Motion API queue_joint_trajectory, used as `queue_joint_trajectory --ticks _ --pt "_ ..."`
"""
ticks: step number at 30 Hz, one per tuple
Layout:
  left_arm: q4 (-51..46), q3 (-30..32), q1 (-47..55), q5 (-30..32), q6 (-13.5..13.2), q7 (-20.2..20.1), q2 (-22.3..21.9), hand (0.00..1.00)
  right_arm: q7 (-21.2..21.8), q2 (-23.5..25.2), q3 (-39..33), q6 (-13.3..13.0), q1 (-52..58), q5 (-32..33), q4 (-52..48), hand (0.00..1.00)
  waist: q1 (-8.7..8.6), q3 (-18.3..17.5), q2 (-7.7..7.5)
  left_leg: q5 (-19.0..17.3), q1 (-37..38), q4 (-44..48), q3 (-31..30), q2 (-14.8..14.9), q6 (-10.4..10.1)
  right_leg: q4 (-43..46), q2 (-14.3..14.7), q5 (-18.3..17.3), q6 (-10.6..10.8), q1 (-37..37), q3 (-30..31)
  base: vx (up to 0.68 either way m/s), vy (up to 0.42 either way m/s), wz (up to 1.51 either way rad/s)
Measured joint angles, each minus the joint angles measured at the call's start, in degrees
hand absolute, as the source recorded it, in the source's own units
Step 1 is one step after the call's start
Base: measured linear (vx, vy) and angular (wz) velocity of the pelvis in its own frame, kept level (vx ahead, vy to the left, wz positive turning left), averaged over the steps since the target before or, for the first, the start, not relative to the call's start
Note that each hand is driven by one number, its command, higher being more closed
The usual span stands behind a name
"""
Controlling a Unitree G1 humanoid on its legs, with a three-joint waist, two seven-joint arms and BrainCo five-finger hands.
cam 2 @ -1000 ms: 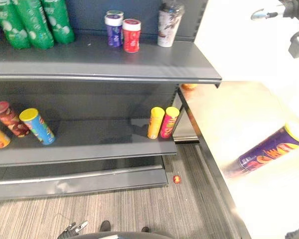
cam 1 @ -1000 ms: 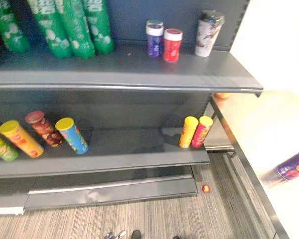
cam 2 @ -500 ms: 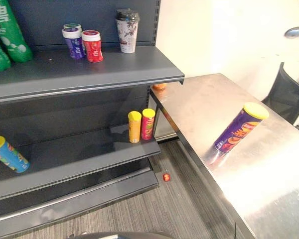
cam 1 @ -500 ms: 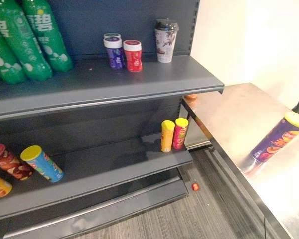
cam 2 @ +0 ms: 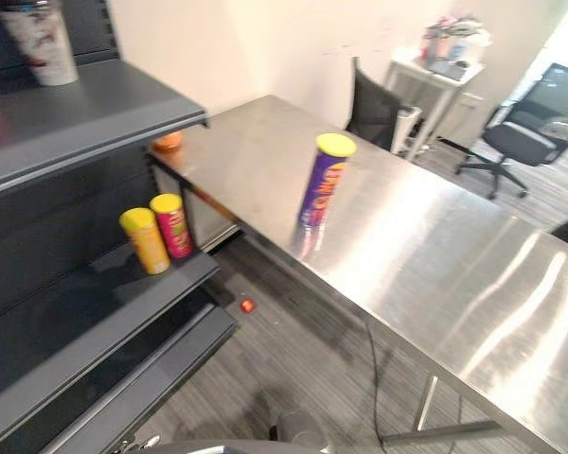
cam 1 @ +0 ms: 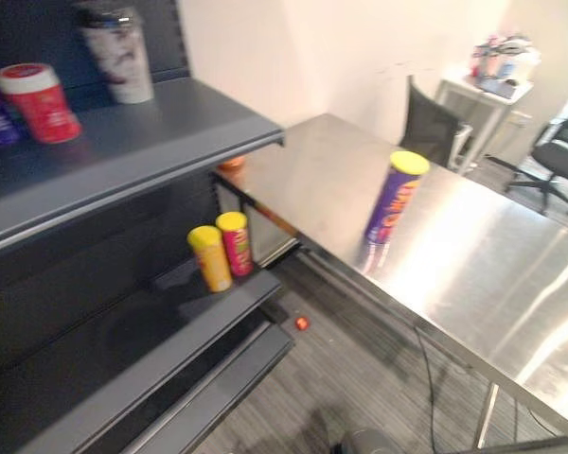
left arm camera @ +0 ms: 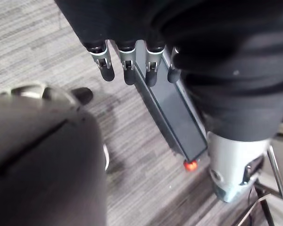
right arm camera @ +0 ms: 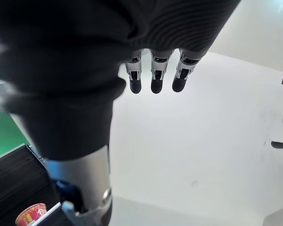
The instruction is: Put the gum and the chips on the shelf.
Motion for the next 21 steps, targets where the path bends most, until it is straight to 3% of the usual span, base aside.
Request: queue_joint_trajectory --ticks 1,2,3,4,5,6,11,18,21 --pt "0.06 0.35 -0.45 0.0 0.38 0.01 -0.39 0.0 -0.01 0.18 2.39 -0.29 -2.35 -0.01 -0.35 0.0 1.15 0.13 1.09 -2.55 -2.28 4.18 0.72 2.85 -0.16 -4.78 2.45 0.72 -1.12 0.27 -3.16 -0.03 -0.115 -1.85" --pt "-0.01 0.66 -0.5 0.0 0.35 -0.01 -0.76 0.0 -0.03 0.37 3.67 -0.52 -3.23 -0.01 -0.49 0.0 1.87 -0.38 2.53 -2.82 -2.73 3.79 0.71 3.25 0.59 -10.38 4.43 1.37 -1.47 1.62 -2.53 -0.08 -0.143 -1.97" --pt "0.22 1.75 -0.51 -0.05 0.19 -0.1 -2.0 0.0 -0.04 0.09 6.24 -0.85 -5.14 -0.09 -0.89 0.0 3.38 -0.66 3.44 -2.11 -2.79 3.15 4.07 4.62 -0.42 -13.06 4.3 -1.51 -1.23 3.0 -4.08 -0.04 -0.131 -1.76" --pt "0.32 1.96 -1.51 -0.06 0.2 0.01 -1.53 0.0 0.1 0.49 7.18 -1.04 -5.52 -0.12 -1.59 0.0 3.37 -0.34 1.37 -2.06 -2.65 5.32 7.31 4.12 -0.81 -14.92 2.28 -4.22 2.44 4.14 -7.34 -0.01 -0.179 -1.57" --pt "1.06 2.27 -2.35 -0.09 0.49 -0.02 -1.54 0.0 0.24 0.62 7.51 -0.95 -5.66 -0.14 -1.63 0.0 3.51 0.27 1.88 -2.63 -2.77 6.68 8.15 4.68 -1.42 -17.33 3.02 -3.67 3.71 4.94 -7.95 -0.02 -0.178 -0.98" --pt "1.2 2.4 -2.81 -0.07 0.49 -0.03 -2.26 0.0 0.31 1.56 8.23 -0.64 -5.55 -0.17 -1.55 0.0 3.56 1.42 3.45 -2.74 -2.95 7.83 8.93 6.77 -1.5 -20.25 5.25 -1.66 2.92 6.21 -7.7 -0.04 -0.184 -0.58" --pt "1.17 2.45 -2.47 -0.08 0.35 0.08 -4.95 0.0 0.21 2.86 8.39 0.44 -5.01 -0.14 -1.58 0.0 4.62 2.03 6.16 -2.69 -0.04 10.05 10.35 10.23 -1.07 -26.56 9.04 0.42 1.98 11.47 -6.08 0.01 -0.08 -0.18" --pt "1.17 4.04 -2.52 -0.16 0.37 0.49 -5.6 0.0 -0.48 4.24 2.79 0.37 -3.73 -0.15 -1.63 0.0 4.58 2.28 5.8 -0.28 1.01 7.93 10.05 9.06 -0.85 -30.06 9.23 1.87 1.96 13.32 -5.95 0.01 -0.007 0.01" --pt "0.96 5.24 -1.92 -0.19 -0.15 0.64 -5.71 0.0 -0.57 4.32 2.57 0.23 -4.4 -0.13 -1.61 0.0 5.3 2.89 5.5 0.11 0.17 15.88 4.75 11.46 -0.25 -30.73 9.74 1.85 1.93 15.86 -4.17 0.02 0.024 -0.28"
